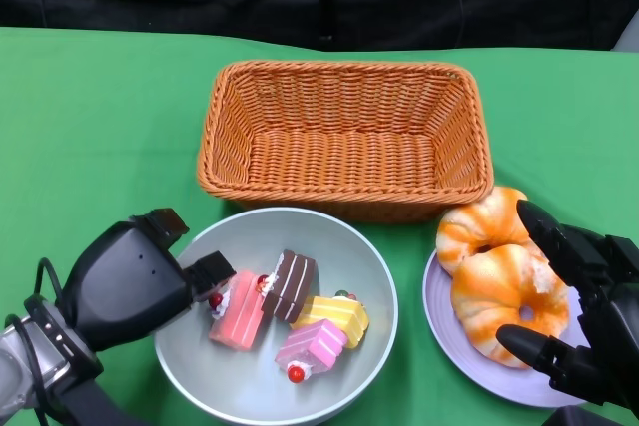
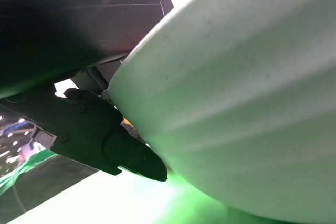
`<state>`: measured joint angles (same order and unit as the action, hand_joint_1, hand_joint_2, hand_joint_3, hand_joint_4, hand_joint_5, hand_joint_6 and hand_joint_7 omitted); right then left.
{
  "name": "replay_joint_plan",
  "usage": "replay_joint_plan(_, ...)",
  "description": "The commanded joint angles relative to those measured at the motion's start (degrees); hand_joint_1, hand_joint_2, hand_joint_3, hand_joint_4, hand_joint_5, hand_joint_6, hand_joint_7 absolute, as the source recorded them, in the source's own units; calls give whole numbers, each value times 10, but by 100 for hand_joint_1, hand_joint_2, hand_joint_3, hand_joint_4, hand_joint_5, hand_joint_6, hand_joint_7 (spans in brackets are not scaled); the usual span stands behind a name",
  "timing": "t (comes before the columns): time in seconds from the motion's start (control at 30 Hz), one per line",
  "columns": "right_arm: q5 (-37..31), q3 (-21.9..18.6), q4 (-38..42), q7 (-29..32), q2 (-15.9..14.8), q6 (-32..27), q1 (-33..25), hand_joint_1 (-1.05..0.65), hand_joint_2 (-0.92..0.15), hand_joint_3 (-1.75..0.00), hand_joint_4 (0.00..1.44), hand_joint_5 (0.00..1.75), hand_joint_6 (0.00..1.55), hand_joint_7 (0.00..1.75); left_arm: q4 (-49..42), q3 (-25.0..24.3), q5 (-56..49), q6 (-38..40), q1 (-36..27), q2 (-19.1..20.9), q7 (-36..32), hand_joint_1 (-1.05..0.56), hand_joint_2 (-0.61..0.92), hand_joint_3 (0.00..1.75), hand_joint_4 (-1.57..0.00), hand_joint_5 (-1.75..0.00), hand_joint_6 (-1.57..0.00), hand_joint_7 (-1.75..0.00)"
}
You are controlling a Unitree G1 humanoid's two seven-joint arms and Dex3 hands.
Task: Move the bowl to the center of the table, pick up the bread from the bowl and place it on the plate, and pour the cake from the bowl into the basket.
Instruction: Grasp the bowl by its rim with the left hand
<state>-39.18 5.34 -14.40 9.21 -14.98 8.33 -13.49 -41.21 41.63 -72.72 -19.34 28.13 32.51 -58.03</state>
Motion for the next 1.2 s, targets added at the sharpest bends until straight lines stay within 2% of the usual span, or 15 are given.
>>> replay_joint_plan(0.03, 1, -1, -5, -2, -6, -1, -3, -61, -92, -37, 0, 49, 18, 1, 50, -27, 34, 8, -30, 25, 32, -23, 78, 1, -93, -175, -89, -138)
replay_joint_plan(0.1, 1, -1, -7, -4, -6, -3, -4, -61, -92, -37, 0, 49, 18, 1, 102, -45, 59, 2, -57, 42, 65, -26, 77, 0, -93, -149, -97, -80)
replay_joint_plan(0.13, 2, -2, -8, -5, -6, -4, -4, -61, -92, -38, 0, 49, 18, 1, 130, -54, 70, -1, -72, 51, 83, -27, 77, 0, -94, -141, -103, -60)
replay_joint_plan(0.17, 2, -2, -10, -6, -6, -5, -5, -61, -92, -37, 0, 49, 18, 1, 154, -63, 79, -3, -85, 60, 98, -29, 78, 0, -93, -116, -104, -36)
replay_joint_plan(0.23, 2, -2, -11, -7, -6, -6, -5, -60, -92, -37, 0, 49, 18, 1, 197, -79, 95, -11, -109, 76, 127, -30, 78, 0, -93, -96, -105, -17)
replay_joint_plan(0.27, 2, -2, -12, -8, -5, -6, -5, -60, -92, -37, 0, 49, 18, 1, 214, -86, 101, -15, -119, 82, 141, -30, 77, 0, -87, -88, -101, -10)
replay_joint_plan(0.3, 2, -2, -11, -7, -6, -5, -4, -60, -92, -37, 0, 49, 18, 1, 246, -96, 118, -24, -137, 96, 175, -30, 77, 0, -85, -85, -99, -8)
replay_joint_plan(0.37, 3, -2, -11, -8, -6, -5, -4, -60, -92, -37, 0, 49, 18, 1, 305, -118, 149, -37, -170, 122, 239, -36, 74, 0, -64, -85, -88, -2)
replay_joint_plan(0.43, 3, -2, -11, -10, -6, -5, -4, -60, -92, -37, 0, 49, 18, 1, 353, -139, 170, -48, -198, 141, 288, -40, 71, 0, -52, -86, -82, 0)
replay_joint_plan(0.6, 2, -2, -11, -10, -6, -4, -3, -60, -92, -37, 0, 49, 18, 1, 465, -198, 208, -52, -274, 168, 388, -48, 70, 0, -34, -88, -73, 0)
replay_joint_plan(0.73, 2, -2, -12, -12, -6, -6, -3, -60, -92, -37, 0, 49, 18, 1, 517, -239, 230, -49, -322, 158, 431, -47, 69, 0, -33, -86, -72, 0)
replay_joint_plan(0.87, 4, -2, -9, -14, -7, -5, -2, -60, -92, -37, 0, 48, 18, 1, 545, -268, 240, -50, -354, 135, 445, -48, 68, 0, -37, -81, -71, 0)
replay_joint_plan(1.03, 1, -1, -9, -16, -7, -6, -1, -61, -92, -38, 0, 48, 17, 1, 525, -270, 206, -39, -341, 110, 461, -44, 70, 1, -39, -80, -70, 0)
replay_joint_plan(1.2, 2, -1, -4, -13, -6, -3, 0, -61, -92, -37, 0, 48, 18, 1, 476, -257, 160, -30, -298, 85, 459, -44, 72, 1, -37, -86, -72, -1)
